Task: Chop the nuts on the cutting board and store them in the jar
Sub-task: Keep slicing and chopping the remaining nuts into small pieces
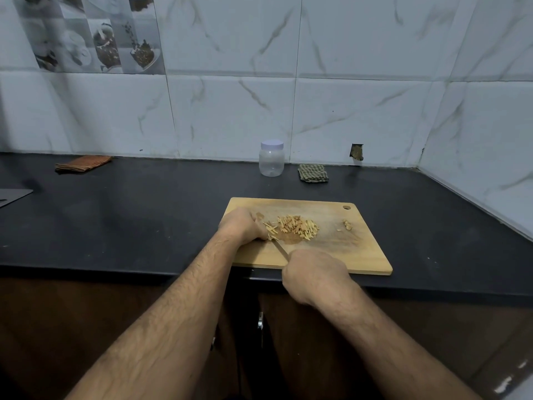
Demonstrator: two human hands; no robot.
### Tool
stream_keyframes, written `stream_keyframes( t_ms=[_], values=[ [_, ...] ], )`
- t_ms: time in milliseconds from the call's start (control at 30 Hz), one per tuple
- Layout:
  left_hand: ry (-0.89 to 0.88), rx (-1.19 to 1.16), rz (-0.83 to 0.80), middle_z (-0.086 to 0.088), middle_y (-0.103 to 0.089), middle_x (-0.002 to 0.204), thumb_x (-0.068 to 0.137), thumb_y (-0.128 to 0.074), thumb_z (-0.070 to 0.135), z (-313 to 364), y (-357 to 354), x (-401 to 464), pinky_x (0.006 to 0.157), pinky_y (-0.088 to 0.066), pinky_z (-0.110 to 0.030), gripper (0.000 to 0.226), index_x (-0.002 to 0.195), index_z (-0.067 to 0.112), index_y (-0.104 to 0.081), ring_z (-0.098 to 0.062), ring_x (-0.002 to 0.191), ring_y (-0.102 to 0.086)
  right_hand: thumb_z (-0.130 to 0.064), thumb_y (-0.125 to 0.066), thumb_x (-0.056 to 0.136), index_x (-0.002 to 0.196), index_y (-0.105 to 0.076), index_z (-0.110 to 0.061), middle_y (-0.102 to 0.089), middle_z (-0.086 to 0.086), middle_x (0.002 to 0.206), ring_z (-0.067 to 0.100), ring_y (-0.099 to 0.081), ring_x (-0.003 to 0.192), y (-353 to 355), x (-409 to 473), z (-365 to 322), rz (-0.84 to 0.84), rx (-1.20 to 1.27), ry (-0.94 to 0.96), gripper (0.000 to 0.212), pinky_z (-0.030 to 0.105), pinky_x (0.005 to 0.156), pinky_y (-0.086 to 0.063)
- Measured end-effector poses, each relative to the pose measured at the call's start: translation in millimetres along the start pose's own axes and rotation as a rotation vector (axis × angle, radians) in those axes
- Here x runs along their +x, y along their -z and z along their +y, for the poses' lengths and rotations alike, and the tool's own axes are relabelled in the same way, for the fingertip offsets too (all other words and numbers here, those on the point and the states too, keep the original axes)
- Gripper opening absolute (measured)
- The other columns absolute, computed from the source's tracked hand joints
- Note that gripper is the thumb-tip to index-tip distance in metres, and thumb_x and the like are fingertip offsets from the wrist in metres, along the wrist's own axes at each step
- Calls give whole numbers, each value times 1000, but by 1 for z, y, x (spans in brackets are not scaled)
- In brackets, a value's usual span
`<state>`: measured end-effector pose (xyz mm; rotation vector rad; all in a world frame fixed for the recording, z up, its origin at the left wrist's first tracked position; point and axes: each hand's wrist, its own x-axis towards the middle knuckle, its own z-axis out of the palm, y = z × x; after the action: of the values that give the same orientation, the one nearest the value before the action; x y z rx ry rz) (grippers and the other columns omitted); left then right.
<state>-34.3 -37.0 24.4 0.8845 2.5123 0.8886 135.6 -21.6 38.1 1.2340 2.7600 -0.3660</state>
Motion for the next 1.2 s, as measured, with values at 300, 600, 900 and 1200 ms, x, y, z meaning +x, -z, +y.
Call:
stream_keyframes(
  t_ms=[300, 600, 900, 1200],
  values=[
    [-17, -22, 44, 3, -57, 70, 76, -76, 27, -5, -3, -4, 58, -39, -26, 31, 59, 19, -52, -15, 71, -51, -17, -48, 96, 118, -63, -14, -63, 5, 113, 23, -60, 97, 5, 1, 0, 57, -26, 2, 26, 33, 76, -49],
    [-75, -171, 95, -5, -72, 81, 79, -71, 24, -24, 0, 1, 64, -46, -28, 16, 77, 9, -71, -13, 69, -55, -26, -41, 99, 128, -57, -21, -63, 5, 115, 23, -58, 99, 4, 5, -7, 75, -71, 72, 34, 35, 80, -49],
    [-52, -147, 260, 5, -67, 81, 88, -60, 22, -23, -9, -4, 60, -38, -26, 16, 73, 19, -66, -14, 81, -58, -29, -44, 98, 112, -64, -17, -62, 0, 103, 19, -54, 85, 14, 20, -10, 127, -61, 37, 27, 31, 72, -44],
    [-99, -83, 348, 7, -68, 91, 92, -58, 29, -13, -22, -9, 72, -41, -27, 12, 85, 25, -68, -17, 88, -58, -27, -40, 99, 115, -64, -17, -66, 2, 115, 22, -58, 97, 25, 20, 1, 191, -15, 6, 30, 31, 75, -41]
  ],
)
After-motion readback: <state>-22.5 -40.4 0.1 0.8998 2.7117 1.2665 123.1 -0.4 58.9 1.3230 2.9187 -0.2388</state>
